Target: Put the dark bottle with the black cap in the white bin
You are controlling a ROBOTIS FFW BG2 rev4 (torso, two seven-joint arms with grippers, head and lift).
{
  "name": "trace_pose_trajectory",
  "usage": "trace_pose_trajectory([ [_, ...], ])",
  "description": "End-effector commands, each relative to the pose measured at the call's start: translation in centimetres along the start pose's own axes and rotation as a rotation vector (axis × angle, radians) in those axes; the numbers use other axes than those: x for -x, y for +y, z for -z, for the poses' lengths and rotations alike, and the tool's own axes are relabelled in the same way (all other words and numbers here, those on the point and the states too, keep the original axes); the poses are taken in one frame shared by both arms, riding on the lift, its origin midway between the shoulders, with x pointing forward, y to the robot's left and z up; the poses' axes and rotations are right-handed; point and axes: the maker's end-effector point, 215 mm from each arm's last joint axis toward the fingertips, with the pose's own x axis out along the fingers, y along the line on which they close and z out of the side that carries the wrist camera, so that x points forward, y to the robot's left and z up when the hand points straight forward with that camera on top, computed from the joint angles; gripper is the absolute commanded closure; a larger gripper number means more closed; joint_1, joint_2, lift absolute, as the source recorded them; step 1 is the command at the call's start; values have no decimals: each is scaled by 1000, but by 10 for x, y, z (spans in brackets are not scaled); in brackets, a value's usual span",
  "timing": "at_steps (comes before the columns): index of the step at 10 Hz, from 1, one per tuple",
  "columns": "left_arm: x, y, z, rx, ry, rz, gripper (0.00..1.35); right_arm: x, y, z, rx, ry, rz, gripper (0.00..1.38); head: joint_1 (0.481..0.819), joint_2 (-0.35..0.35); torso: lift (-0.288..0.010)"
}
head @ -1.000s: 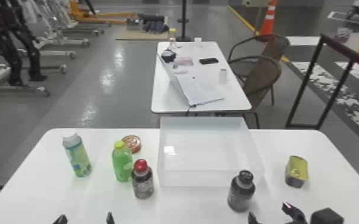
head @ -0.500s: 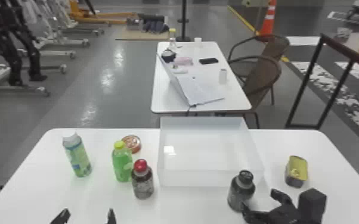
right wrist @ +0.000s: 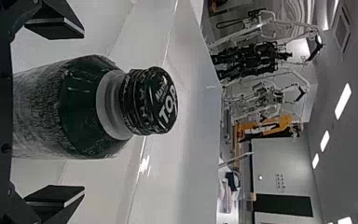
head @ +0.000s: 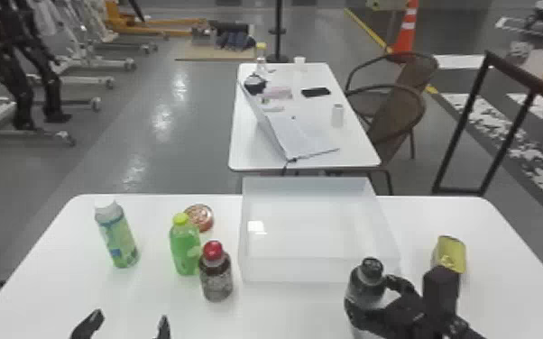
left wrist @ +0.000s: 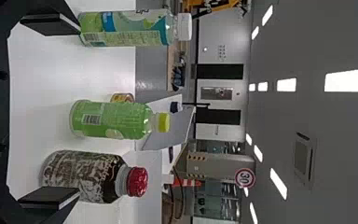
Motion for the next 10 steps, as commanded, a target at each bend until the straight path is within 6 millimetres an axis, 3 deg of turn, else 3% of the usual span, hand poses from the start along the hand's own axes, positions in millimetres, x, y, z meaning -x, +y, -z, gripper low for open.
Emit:
trace_pose_trajectory([
  [1,-3,1,0,4,1,5,91,-6,4,0,2,4,-12,153,549,0,-100],
  [2,-3,1,1,5,4,5,91,-6,5,1,6,8,-15,332,549,0,-100],
  [3,-2,1,2,5,7,7,91,-6,5,2,8,25,-13,713,549,0,-100],
  [4,-2,2,4,6,11,10,91,-5,6,-1,5,38,-14,685,549,0,-100],
  [5,-2,3,4,5,11,11,91,-2,10,-9,-2,41,-18,937,549,0,-100],
  [6,-2,3,4,4,13,13,91,3,17,-23,-11,28,-27,950,549,0,-100],
  [8,-2,3,6,4,19,15,91,18,20,-80,-23,-67,19,949,549,0,-100],
  [9,-2,3,7,2,22,17,93,19,13,-120,-1,-119,38,949,549,0,-100],
  [10,-3,1,7,3,22,20,91,14,5,-146,26,-150,47,949,549,0,-100],
])
